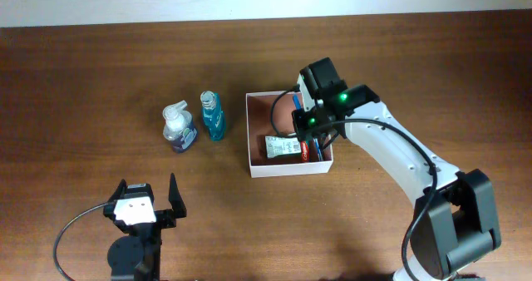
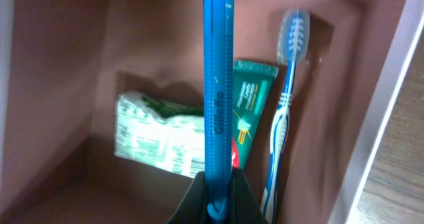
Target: Pack container
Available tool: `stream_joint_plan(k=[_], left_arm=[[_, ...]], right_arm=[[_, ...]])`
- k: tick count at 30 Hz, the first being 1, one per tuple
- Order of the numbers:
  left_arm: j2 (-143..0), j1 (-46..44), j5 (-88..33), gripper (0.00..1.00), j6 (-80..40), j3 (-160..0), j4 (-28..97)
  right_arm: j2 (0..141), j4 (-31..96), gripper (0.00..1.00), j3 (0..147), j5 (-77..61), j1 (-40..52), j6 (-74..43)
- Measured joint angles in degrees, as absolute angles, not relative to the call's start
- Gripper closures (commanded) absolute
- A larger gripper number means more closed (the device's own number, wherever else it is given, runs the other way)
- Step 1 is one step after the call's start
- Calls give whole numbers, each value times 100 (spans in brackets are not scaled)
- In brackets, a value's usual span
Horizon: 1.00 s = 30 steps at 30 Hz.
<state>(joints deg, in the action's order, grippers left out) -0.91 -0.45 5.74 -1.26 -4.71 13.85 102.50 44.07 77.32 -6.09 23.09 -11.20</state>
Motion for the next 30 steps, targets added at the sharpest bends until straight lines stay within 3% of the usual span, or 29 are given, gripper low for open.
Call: stream_joint_plan(k=[6,10,12,25,30], left_arm=[[-91,-45,574,1,-123,-471,1385],[-91,-45,576,1,-126,-471,1385],[-91,-45,576,0,-126,-471,1385],[-91,-45,574,1,-126,-471,1385],[-91,-45,576,1,-126,-471,1385]], right_arm=[[10250,4150,95,7301,-589,2309,-1201],[10250,4064,68,7220,-578,2309,-1210],[10250,4005,61,7218,-563,2309,-1216],[10121,4558,58,8156,-482,2226,-1219],[9747,5124,48,8628,-447,1675,-1203]])
